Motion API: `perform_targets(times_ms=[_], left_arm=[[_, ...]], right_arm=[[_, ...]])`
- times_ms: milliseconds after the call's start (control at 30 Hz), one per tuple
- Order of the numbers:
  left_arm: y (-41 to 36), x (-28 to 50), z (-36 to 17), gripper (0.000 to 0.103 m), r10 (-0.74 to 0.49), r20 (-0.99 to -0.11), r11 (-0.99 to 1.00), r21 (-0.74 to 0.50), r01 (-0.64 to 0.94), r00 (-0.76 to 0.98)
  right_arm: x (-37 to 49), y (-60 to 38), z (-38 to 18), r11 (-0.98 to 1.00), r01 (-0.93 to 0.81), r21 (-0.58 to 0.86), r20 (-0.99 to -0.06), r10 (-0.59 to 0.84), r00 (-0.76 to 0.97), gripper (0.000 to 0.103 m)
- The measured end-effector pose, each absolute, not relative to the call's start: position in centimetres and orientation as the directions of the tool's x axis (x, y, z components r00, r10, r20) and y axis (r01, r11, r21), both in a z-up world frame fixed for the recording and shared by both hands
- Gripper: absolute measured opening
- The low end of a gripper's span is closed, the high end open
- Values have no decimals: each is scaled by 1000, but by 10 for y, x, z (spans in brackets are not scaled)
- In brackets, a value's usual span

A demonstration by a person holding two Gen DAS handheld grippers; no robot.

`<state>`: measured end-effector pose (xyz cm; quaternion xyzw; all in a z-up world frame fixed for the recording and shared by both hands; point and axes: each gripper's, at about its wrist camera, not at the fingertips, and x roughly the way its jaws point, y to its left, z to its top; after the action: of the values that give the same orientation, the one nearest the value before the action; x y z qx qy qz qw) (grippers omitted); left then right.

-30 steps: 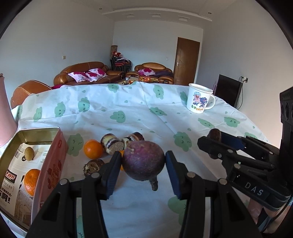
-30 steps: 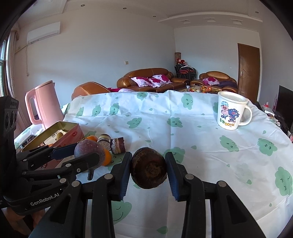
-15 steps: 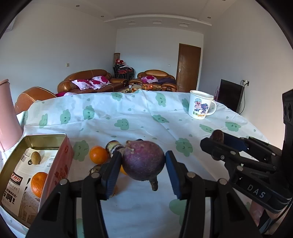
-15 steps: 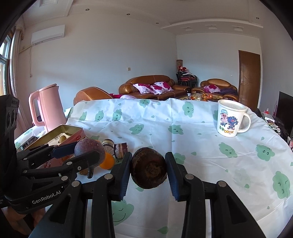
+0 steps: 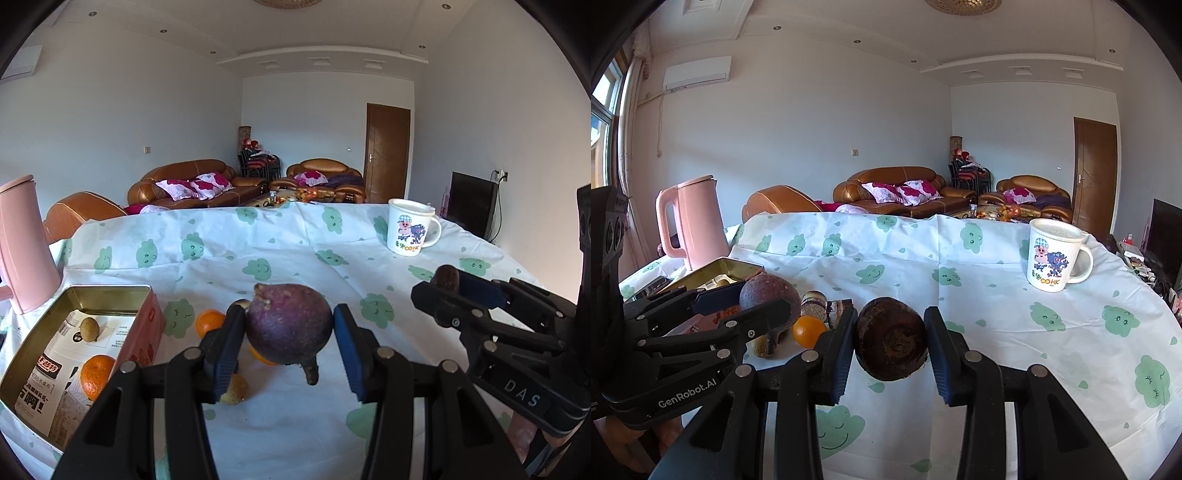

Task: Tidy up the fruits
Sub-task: 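Carry both fruits over the tin box and release the passion fruit from the left gripper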

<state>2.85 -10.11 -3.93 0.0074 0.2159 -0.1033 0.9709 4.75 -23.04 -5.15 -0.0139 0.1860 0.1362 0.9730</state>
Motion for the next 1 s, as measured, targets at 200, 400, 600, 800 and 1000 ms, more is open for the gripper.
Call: perform_targets(times_ms=[200,400,600,800,1000], left_arm=[[-90,21,-32,51,-183,-424,982,-28,189,887],[-46,19,-16,51,-104,-422,995,-39,97,901],[11,22,-11,51,-14,-449,998,-55,-12,894],[58,23,-16,51,58,-478,993,-64,-101,876],[94,28,-29,51,84,-530,984,-91,-156,844]], right_arm=[[52,-224,-49,947,-314,73,-381,318,868,39],[57,-185,-26,906,-418,58,-370,409,834,39],[70,-131,-12,848,-527,51,-373,506,778,39],[76,-85,-11,801,-598,34,-393,561,729,39],[79,-43,-25,751,-659,31,-443,602,665,39]])
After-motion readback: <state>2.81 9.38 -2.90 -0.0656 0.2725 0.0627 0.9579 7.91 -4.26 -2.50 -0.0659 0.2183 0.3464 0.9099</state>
